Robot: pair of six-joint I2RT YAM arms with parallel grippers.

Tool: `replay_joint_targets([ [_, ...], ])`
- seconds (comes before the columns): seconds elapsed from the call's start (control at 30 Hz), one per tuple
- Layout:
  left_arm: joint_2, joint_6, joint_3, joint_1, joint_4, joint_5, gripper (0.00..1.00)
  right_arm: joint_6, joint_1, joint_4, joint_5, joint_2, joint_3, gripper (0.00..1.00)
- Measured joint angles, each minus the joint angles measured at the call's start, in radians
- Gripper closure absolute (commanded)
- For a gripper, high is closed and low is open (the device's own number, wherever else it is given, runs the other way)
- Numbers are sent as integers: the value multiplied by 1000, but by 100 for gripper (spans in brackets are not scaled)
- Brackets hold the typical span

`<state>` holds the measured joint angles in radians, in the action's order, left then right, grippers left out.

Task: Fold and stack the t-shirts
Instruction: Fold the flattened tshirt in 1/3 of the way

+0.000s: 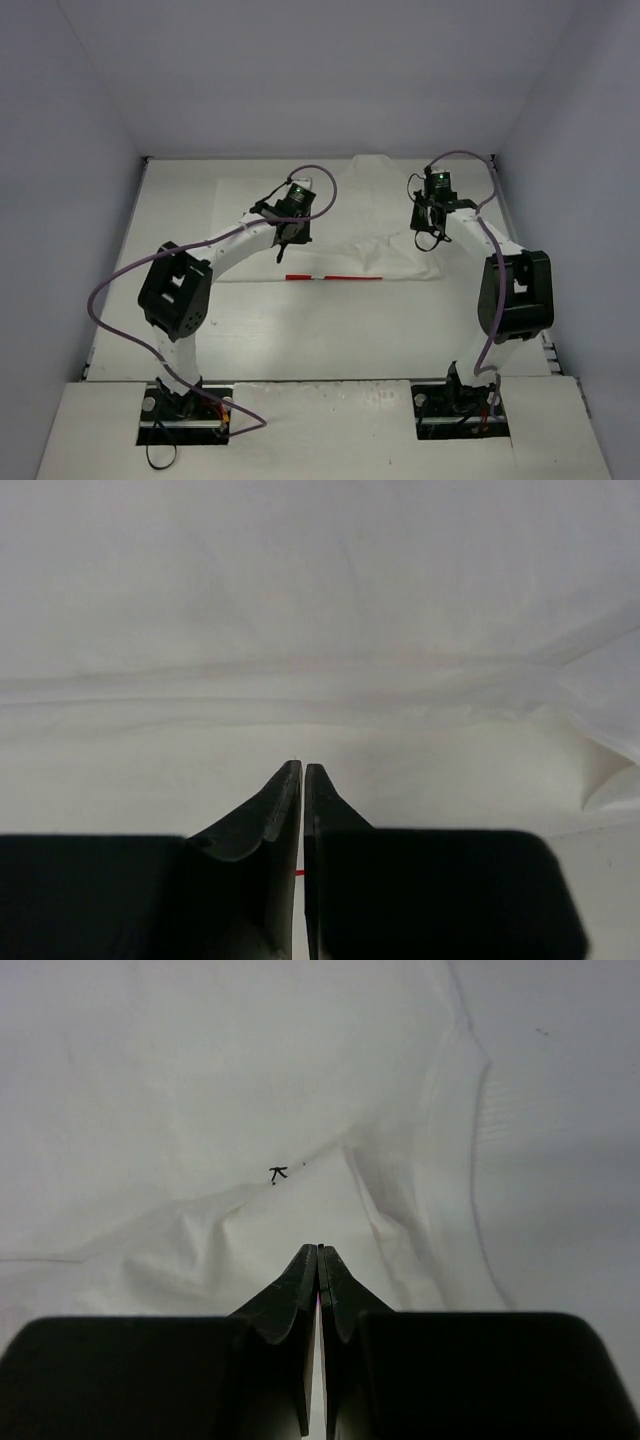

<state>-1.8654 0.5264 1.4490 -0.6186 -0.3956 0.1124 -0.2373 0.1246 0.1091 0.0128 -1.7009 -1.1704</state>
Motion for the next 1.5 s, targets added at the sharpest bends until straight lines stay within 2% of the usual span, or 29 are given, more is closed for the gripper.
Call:
replay_joint_targets([
  [0.23, -68, 1, 7, -41, 41, -103, 100, 11, 0, -14, 58, -104, -11, 100],
  [0.53, -200, 27, 95, -42, 77, -188, 100, 15, 0, -44, 72, -124, -13, 100],
  [0.9, -160, 94, 98, -62, 88, -265, 100, 21, 0, -47, 71, -124, -13, 100],
  [1.07, -190, 111, 138, -79, 101, -302, 100, 23, 0, -47, 71, -124, -13, 100],
  [1.5, -399, 79, 333, -72, 95, -285, 100, 23, -1, -52, 71, -124, -13, 100],
])
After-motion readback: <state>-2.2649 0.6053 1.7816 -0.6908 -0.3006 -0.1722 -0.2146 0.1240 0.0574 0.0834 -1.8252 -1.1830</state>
